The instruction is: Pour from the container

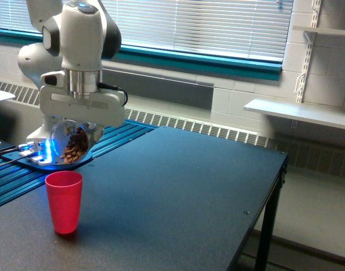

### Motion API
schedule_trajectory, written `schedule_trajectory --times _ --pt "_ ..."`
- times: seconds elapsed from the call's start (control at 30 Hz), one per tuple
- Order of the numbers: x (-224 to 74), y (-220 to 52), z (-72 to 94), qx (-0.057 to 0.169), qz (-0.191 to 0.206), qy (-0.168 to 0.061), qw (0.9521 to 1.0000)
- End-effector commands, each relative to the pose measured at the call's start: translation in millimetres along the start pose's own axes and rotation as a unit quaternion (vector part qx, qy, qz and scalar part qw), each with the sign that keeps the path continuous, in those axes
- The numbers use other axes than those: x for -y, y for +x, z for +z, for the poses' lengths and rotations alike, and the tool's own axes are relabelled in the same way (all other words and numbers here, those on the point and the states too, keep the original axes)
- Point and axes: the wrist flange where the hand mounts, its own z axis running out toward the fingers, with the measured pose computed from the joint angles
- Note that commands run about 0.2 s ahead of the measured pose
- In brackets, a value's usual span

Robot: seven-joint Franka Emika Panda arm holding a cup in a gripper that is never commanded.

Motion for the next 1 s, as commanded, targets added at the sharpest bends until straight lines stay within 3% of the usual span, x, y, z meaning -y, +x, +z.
schedule_trajectory --times 0.03,1.0 --pt "2 1 1.5 0.002 0.009 -0.002 1.0" --pt "6 -6 12.2 -0.008 0.022 -0.046 0.9987"
